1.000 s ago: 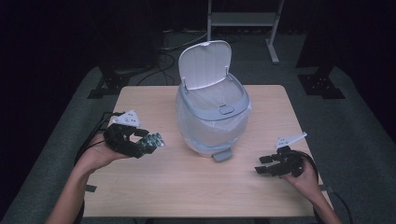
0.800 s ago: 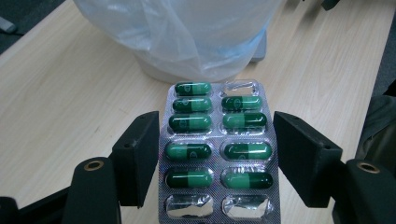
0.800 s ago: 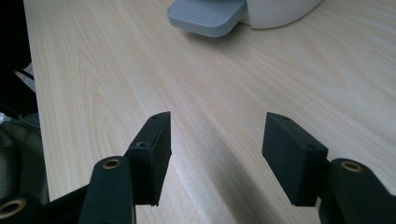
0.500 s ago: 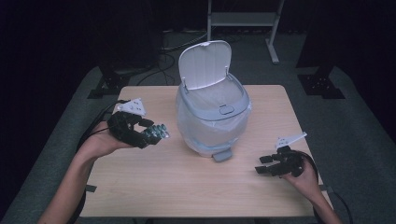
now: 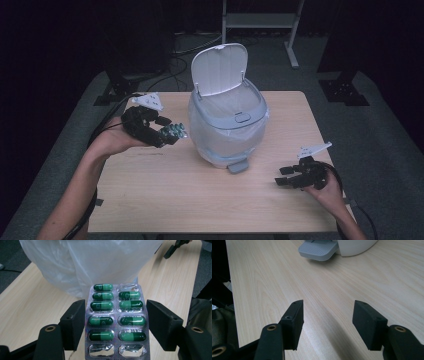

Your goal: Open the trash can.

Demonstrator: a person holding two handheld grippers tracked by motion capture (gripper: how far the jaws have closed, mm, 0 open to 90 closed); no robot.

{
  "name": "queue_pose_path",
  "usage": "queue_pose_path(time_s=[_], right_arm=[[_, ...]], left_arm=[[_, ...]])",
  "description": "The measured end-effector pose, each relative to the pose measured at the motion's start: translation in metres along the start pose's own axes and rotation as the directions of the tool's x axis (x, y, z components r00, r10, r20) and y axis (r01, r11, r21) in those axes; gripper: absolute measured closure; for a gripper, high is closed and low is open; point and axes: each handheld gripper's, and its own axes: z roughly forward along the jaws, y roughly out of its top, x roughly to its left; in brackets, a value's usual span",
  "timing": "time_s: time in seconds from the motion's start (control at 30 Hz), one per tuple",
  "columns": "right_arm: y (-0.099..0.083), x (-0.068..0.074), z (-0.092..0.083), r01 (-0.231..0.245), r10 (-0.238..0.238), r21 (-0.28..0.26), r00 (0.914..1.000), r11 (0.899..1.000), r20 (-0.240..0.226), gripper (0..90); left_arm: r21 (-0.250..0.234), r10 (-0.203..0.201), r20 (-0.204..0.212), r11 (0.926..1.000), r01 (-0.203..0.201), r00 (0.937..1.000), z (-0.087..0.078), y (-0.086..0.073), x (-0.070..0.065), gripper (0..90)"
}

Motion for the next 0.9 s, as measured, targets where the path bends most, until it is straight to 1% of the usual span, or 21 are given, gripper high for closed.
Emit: queue_pose_path(time_s=[0.37,0.6,0.77,0.8,0.9], right_arm=[[0.000,-0.001,0.000,-0.002,0.002,-0.004,1.0000,1.000,-0.002,41.2],[-0.001,-0.003,-0.003,-0.010,0.009,-0.013,1.0000,1.000,-0.002,41.2],[-0.002,-0.005,-0.003,-0.013,0.013,-0.013,0.9999,1.000,-0.003,41.2],[-0.002,-0.005,-0.003,-0.014,0.014,-0.012,0.9999,1.000,-0.004,41.2],[-0.002,-0.005,-0.003,-0.015,0.015,-0.012,0.9999,1.000,-0.006,41.2]], left_arm=[[-0.007,0.027,0.011,0.9996,-0.027,0.9996,-0.007,0.028,0.007,33.4],[-0.005,0.037,0.006,0.9993,-0.037,0.9993,-0.013,0.041,0.010,33.4],[-0.005,0.046,0.016,0.9990,-0.046,0.9988,-0.014,0.050,0.013,33.4],[-0.008,0.037,0.018,0.9993,-0.037,0.9991,-0.013,0.051,0.013,33.3],[-0.007,0.043,0.024,0.9991,-0.043,0.9988,-0.012,0.055,0.016,33.4]])
